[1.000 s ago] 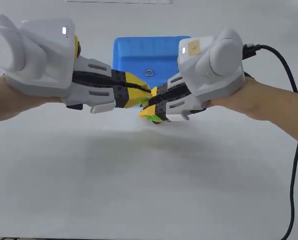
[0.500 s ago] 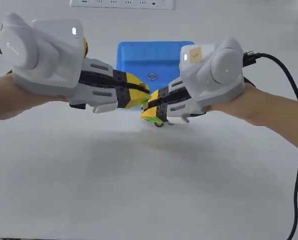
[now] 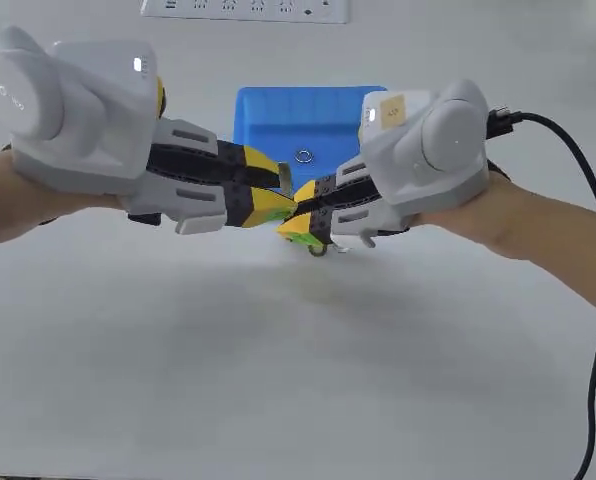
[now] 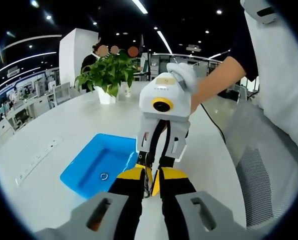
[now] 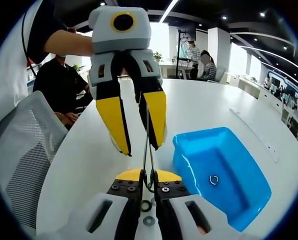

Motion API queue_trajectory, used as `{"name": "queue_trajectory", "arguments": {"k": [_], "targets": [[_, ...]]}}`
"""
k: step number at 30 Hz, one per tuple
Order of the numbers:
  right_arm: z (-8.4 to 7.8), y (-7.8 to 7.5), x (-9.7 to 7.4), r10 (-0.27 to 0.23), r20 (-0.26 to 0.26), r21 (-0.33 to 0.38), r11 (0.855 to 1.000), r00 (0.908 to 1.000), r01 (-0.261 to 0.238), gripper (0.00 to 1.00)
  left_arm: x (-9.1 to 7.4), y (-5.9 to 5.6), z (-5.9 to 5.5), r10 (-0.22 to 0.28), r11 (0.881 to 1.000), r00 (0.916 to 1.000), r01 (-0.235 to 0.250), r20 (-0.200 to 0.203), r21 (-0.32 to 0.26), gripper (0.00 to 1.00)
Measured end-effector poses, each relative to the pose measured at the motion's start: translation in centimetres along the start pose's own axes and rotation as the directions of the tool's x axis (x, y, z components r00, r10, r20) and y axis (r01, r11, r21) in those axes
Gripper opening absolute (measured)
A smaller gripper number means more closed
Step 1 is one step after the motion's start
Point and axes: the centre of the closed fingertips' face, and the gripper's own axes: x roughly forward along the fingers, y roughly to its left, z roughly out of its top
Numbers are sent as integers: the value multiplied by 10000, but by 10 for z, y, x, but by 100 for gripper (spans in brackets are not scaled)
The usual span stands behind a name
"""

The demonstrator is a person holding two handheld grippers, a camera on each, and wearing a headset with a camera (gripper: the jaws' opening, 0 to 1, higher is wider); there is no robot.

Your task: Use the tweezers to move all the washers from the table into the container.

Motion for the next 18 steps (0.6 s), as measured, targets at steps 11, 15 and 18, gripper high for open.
{"name": "queue_trajectory", "arguments": {"k": [11, 15, 18], "targets": [[11, -4, -9, -292, 174, 126, 9995, 9994, 290, 9, -21, 4, 5, 768, 9967, 9962, -756, 421, -288, 12], [15, -2, -12, -354, 194, 168, 9992, 9992, 351, 9, -29, 4, 7, 1070, 9936, 9927, -1046, 562, -434, 12], [21, 0, -15, -372, 240, 104, 9993, 9990, 369, 9, -34, 5, 13, 1481, 9878, 9860, -1438, 763, -593, 15]]}}
